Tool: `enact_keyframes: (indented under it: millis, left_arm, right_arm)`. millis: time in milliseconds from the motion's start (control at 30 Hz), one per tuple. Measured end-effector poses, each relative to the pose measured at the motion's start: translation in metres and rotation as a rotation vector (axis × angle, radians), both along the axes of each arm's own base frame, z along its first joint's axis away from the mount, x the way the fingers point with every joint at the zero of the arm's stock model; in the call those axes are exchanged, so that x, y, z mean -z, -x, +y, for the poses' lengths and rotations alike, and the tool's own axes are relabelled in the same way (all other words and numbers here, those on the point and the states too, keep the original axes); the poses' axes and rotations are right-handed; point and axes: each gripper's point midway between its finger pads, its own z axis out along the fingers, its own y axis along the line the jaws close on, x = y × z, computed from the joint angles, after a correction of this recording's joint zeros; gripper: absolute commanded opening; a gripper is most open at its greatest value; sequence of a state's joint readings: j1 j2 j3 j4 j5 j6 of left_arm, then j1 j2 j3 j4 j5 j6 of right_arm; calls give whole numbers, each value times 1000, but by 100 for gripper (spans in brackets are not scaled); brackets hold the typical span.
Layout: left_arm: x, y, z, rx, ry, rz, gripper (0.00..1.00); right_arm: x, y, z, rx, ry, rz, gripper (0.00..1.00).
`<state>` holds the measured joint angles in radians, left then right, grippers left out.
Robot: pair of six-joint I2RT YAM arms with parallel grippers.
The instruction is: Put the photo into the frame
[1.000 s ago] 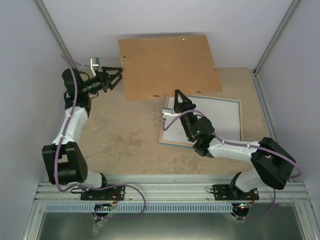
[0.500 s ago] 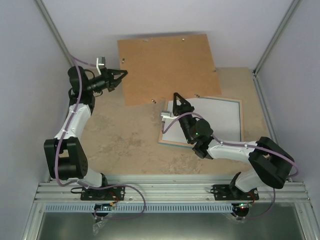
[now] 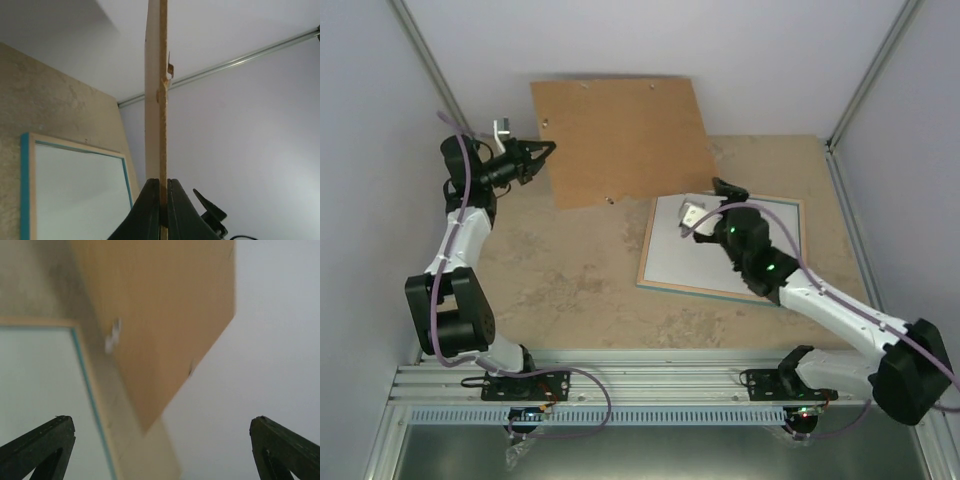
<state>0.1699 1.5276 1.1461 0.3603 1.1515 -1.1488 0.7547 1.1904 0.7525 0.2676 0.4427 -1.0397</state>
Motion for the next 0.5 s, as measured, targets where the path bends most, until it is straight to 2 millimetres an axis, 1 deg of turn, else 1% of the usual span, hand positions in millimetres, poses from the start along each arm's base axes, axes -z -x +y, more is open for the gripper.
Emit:
enact_keyframes:
  millis: [67, 100, 200, 267, 333, 400, 467, 500]
  left_arm:
    - [3, -3, 7, -25, -13, -7, 0]
    - [5, -3, 7, -30, -17, -8, 0]
    - [10, -2, 6, -27, -26, -11, 0]
    - [13, -2, 6, -27, -31, -10, 0]
    - [14, -1, 6, -26, -34, -10, 0]
    - [14, 0, 6, -27, -37, -15, 0]
    - [14, 1, 6, -29, -39, -18, 0]
    - [14, 2, 5, -29, -40, -20, 0]
  right_arm:
    - [12, -6, -28, 39, -51, 130, 98]
    - [18, -7, -39, 54, -74, 180, 98]
    - [44, -8, -89, 148, -173, 365, 98]
    - [62, -8, -119, 215, -232, 469, 98]
    - [82, -9, -159, 306, -314, 598, 97]
    - [99, -11, -201, 409, -410, 708, 89]
    - [114, -11, -235, 488, -505, 798, 78]
    - [121, -12, -251, 525, -556, 841, 75]
